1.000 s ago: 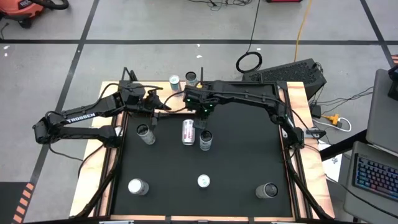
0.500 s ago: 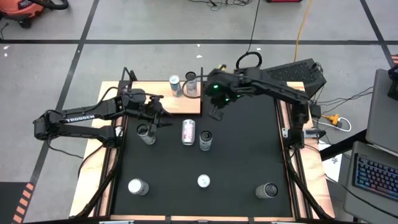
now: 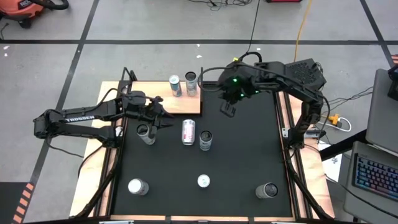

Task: Place canned beverage on shelf
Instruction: Put the top red-silver soda can on the shelf

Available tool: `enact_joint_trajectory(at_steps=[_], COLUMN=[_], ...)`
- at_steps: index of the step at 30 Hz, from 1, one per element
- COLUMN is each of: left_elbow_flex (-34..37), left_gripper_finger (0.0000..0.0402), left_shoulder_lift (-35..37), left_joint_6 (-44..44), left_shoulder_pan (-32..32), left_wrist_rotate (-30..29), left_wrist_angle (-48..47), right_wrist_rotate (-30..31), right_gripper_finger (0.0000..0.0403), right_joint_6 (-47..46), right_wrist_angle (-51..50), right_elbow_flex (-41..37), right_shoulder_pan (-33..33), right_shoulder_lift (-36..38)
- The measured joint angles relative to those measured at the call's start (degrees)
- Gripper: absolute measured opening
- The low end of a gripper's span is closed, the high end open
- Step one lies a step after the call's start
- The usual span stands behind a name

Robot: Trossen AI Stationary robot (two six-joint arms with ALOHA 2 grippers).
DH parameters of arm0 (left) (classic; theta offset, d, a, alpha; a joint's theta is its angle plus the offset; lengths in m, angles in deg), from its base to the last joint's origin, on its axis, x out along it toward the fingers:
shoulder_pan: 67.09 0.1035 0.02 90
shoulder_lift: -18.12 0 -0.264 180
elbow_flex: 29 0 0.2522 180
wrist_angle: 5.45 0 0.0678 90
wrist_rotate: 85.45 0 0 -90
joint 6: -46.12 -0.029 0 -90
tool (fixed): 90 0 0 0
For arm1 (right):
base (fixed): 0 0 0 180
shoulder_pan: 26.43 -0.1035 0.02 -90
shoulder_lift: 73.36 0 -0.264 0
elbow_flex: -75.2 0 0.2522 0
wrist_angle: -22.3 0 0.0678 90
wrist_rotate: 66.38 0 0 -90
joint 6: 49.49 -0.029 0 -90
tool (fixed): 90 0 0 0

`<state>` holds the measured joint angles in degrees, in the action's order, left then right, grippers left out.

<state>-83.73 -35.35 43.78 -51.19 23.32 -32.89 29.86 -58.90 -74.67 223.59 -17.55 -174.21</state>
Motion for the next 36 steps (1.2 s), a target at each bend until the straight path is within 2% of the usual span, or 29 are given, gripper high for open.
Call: enact_joint_trajectory(at_steps=[3, 7, 14, 19, 24, 30, 36], left_elbow_flex=[0.00, 0.00, 0.00, 0.00, 0.00, -0.04, -0.05], left_gripper_finger=[0.0173, 0.0173, 0.0173, 0.0173, 0.0176, 0.0216, 0.0267], left_shoulder_lift=[0.00, 0.00, 0.00, -1.58, -4.08, -8.46, -13.45], left_joint_6=[0.54, 3.69, 4.86, 1.96, -1.31, -1.41, -1.49], left_shoulder_pan=[-0.34, -0.34, -0.68, -2.11, -4.43, -5.94, -6.70], left_wrist_rotate=[-1.30, -1.37, -1.32, -2.78, -2.67, -3.85, -5.39], left_wrist_angle=[1.76, 5.74, 9.09, 9.04, 13.51, 14.94, 16.34], right_wrist_rotate=[0.00, 0.02, 2.99, 2.98, 2.99, 3.29, 6.03], right_gripper_finger=[0.0000, 0.0000, 0.0000, 0.0000, 0.0000, 0.0000, 0.0000], right_joint_6=[0.01, 0.00, -0.40, -0.37, -0.61, -0.61, -0.52], right_wrist_angle=[-0.92, -6.85, -6.83, -6.83, -6.80, -6.80, -6.78], right_elbow_flex=[0.00, 0.00, -0.11, -0.13, -0.13, -0.13, -0.13], right_shoulder_pan=[0.00, 0.00, 0.00, 0.02, 0.02, 0.02, 0.02], right_shoulder_lift=[0.21, 0.22, 1.70, 3.61, 4.65, 5.59, 6.85])
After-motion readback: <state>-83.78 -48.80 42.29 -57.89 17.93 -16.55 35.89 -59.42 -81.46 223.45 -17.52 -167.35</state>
